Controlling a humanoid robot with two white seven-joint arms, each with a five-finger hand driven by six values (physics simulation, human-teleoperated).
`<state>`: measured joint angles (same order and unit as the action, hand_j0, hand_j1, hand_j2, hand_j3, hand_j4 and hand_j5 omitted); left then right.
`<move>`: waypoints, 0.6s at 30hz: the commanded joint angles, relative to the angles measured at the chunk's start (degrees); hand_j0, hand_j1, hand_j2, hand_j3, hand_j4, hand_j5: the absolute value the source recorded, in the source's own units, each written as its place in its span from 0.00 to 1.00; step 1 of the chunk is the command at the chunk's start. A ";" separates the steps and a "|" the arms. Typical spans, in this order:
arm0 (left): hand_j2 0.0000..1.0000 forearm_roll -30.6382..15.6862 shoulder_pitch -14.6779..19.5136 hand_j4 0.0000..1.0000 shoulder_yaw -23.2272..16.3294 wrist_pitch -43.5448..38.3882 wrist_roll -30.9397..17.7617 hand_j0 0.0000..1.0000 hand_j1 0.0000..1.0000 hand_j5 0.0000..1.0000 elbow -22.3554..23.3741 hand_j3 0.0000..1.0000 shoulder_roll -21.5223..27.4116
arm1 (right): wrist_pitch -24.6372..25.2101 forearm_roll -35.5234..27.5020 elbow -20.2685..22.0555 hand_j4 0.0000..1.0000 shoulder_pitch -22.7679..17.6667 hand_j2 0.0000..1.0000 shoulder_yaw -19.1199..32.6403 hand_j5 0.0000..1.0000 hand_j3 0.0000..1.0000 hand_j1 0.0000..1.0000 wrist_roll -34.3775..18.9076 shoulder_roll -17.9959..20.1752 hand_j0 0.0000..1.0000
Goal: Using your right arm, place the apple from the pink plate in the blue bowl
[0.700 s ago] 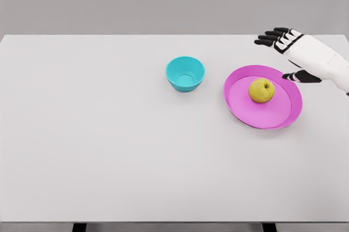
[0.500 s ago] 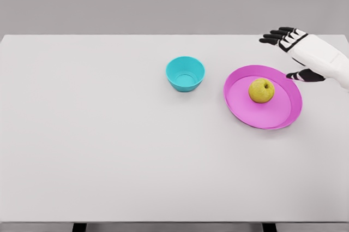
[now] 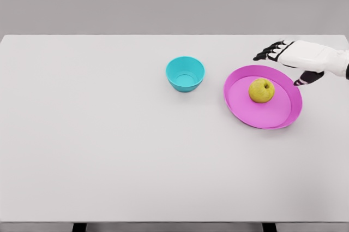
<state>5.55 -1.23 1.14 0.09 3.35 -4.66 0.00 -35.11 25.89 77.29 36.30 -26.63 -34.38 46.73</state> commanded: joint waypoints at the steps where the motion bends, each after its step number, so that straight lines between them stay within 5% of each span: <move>1: 1.00 -0.01 0.00 1.00 0.00 0.00 -0.01 1.00 1.00 1.00 0.00 1.00 0.00 | 0.11 -0.14 -1.97 1.00 0.09 1.00 -3.42 1.00 1.00 1.00 -0.62 -1.47 1.00; 18: 1.00 -0.01 0.00 1.00 0.00 0.00 -0.01 1.00 1.00 1.00 0.00 1.00 0.00 | 0.11 1.18 -7.15 1.00 3.69 1.00 -8.61 1.00 1.00 1.00 -0.62 -3.57 1.00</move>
<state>5.55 -1.23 1.14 0.09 3.34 -4.66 0.00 -35.14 27.10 71.29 39.99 -34.43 -35.02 43.60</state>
